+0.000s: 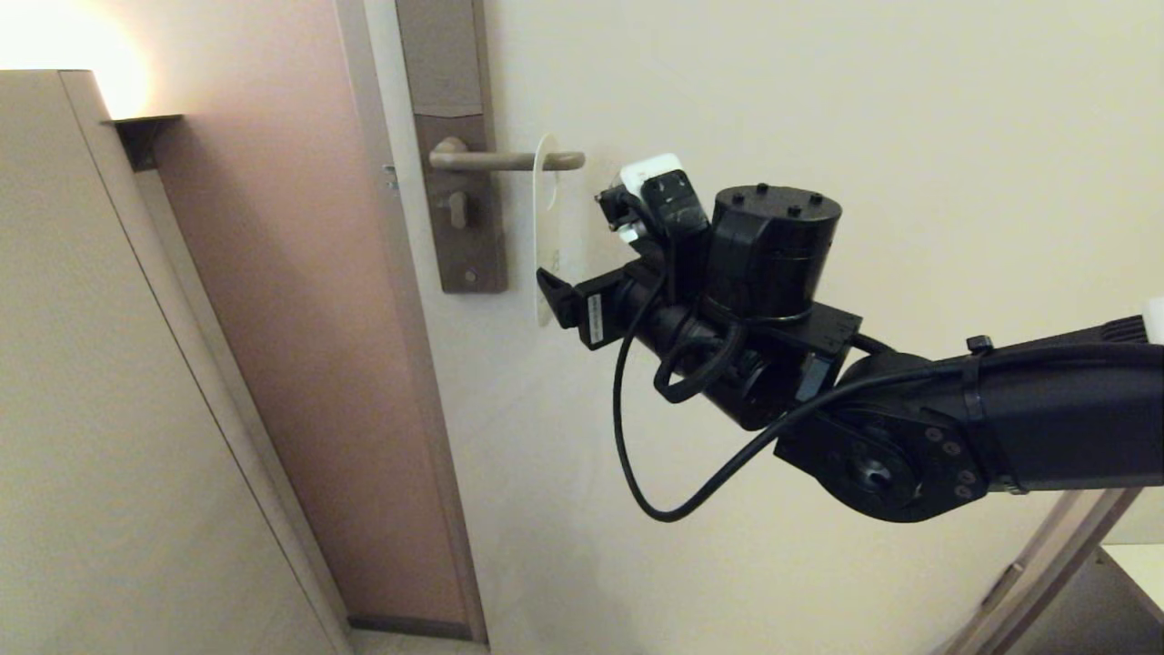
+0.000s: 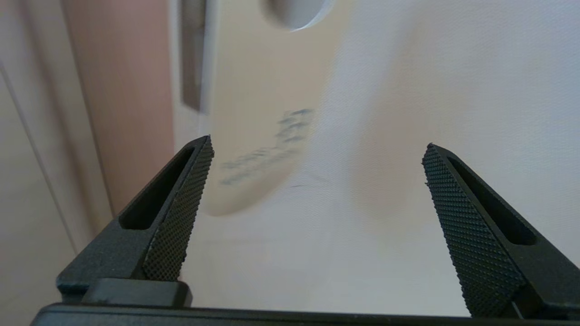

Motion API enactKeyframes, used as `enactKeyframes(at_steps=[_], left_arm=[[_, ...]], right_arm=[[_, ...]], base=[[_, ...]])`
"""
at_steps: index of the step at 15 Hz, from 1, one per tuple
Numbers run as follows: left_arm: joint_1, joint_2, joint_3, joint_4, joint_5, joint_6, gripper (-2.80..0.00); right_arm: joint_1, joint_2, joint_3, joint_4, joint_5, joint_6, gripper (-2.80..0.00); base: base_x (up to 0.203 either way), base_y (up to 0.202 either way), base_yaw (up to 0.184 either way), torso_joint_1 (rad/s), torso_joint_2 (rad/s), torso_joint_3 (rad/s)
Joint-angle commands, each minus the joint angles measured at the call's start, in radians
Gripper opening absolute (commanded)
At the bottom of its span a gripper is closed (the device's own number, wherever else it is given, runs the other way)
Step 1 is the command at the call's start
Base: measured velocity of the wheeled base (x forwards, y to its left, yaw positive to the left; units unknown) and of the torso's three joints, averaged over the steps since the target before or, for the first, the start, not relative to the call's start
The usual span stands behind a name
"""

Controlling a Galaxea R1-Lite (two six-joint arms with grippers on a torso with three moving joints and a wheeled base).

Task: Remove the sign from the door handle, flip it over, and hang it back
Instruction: Hang the sign back with the other side facing out

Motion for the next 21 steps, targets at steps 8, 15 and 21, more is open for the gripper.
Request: enactKeyframes(at_steps=[8, 15, 21], left_arm=[[0.000, 0.001, 0.000, 0.000, 0.000, 0.000, -2.80], [0.000, 0.001, 0.000, 0.000, 0.000, 0.000, -2.80], [0.000, 0.001, 0.000, 0.000, 0.000, 0.000, -2.80]], right_arm=[[-0.036, -0.015, 0.002, -0.003, -0.002, -0.006, -2.80], [-0.034, -0.005, -0.003, -0.004, -0.002, -0.012, -2.80], [-0.034, 0.094, -0.156, -0.007, -0.003, -0.037, -2.80]], base=[[0.000, 0.000, 0.000, 0.000, 0.00, 0.000], [0.000, 0.000, 0.000, 0.000, 0.00, 0.000], [0.000, 0.000, 0.000, 0.000, 0.00, 0.000]])
